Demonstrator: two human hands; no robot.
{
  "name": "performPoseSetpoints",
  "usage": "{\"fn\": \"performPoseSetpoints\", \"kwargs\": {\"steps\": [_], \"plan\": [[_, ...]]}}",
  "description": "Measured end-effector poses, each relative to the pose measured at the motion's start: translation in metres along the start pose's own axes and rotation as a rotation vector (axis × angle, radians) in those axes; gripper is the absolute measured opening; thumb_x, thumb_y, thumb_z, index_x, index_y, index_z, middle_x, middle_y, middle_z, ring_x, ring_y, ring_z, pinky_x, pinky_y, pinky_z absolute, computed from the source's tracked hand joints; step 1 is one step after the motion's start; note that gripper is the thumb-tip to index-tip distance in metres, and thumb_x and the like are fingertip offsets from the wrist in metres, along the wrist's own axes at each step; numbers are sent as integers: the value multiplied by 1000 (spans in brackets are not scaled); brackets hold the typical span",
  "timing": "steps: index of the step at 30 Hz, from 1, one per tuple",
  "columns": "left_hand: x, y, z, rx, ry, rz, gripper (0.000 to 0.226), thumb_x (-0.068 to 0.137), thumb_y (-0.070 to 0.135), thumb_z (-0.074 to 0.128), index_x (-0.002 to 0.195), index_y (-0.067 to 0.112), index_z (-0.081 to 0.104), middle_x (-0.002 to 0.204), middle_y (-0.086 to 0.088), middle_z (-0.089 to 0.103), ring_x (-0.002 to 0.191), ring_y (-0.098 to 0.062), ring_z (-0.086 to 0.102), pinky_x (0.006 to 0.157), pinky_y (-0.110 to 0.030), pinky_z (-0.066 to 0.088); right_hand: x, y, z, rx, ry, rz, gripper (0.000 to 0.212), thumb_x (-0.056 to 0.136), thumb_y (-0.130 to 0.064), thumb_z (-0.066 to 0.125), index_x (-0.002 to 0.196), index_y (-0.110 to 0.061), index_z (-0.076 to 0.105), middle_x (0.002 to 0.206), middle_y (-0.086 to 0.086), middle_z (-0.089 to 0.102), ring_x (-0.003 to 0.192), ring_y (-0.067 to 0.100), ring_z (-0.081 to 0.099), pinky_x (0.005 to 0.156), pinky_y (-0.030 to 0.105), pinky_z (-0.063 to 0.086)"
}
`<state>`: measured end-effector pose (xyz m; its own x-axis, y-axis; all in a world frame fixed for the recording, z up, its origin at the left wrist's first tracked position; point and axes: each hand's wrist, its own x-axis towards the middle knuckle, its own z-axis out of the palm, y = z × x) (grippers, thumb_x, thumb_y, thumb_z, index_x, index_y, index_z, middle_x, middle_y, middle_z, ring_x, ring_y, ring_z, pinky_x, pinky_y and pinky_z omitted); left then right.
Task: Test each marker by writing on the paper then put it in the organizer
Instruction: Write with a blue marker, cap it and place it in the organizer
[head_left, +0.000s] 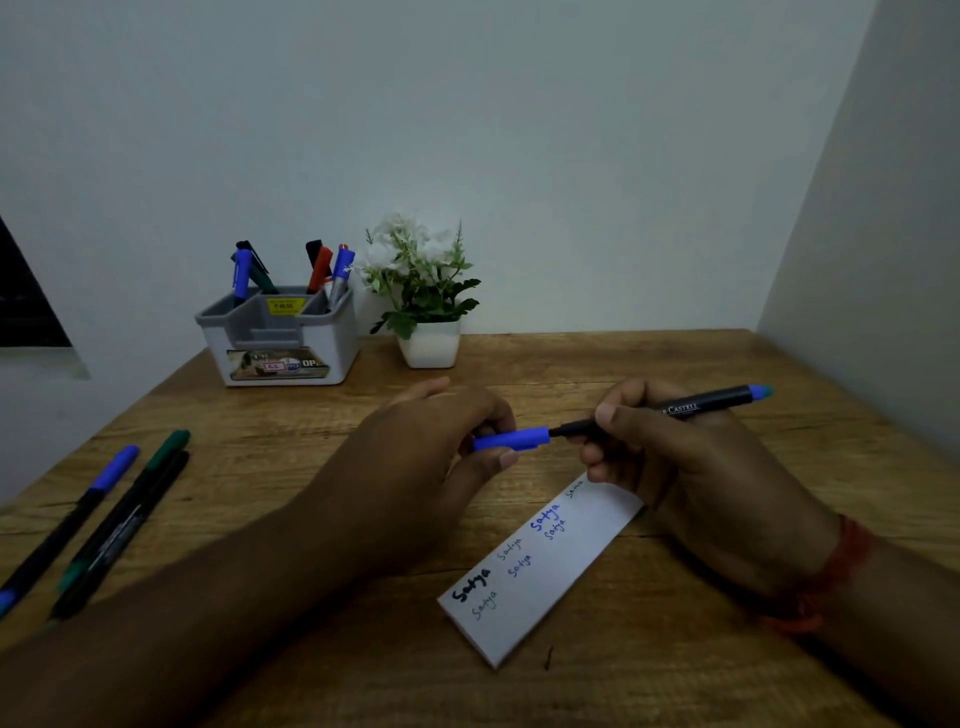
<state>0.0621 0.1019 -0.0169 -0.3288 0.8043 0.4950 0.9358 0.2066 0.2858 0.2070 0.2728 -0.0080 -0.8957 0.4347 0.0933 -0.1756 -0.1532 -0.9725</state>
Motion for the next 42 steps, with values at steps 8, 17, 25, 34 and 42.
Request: {"fn": "performPoseSetpoints", "kwargs": {"steps": [8,17,25,34,42], "plan": [[-2,3,1,-2,21,72,18,89,48,45,98,36,54,83,16,63,90,-5,54,99,-7,20,-3,-1,5,-42,-68,17,22,67,-1,73,89,-2,66,74,11,66,65,21,64,64,28,58],[-1,1,3,-9,99,106,12,91,42,50,97,33,56,78,16,59,73,2,54,112,-15,22,-10,-4,7,20,-40,13,12,72,-8,69,82,-6,76,79,18,73,71,22,73,65,28,61],[-5,11,7,14,99,38,7,87,32,62,95,32,60,80,24,49,77,5,48,62,-17,30,-15,1,8,17,14,8,8,70,-5,70,78,-5,71,79,17,75,70,22,74,63,28,62],[5,-10,-17,133,81,107,29,95,47,50,116,32,61,103,23,59,93,10,49,99,-23,33,-5,-3,3,-6,57,-49,23,73,-4,69,96,1,70,94,21,76,84,27,77,72,28,62],[7,-54,-49,417,43,-81,58,92,64,41,139,29,44,143,5,50,142,-17,31,119,-55,12,-14,-8,11,-298,47,-21,24,74,-17,67,95,-20,80,102,6,79,97,20,75,90,37,56]]}}
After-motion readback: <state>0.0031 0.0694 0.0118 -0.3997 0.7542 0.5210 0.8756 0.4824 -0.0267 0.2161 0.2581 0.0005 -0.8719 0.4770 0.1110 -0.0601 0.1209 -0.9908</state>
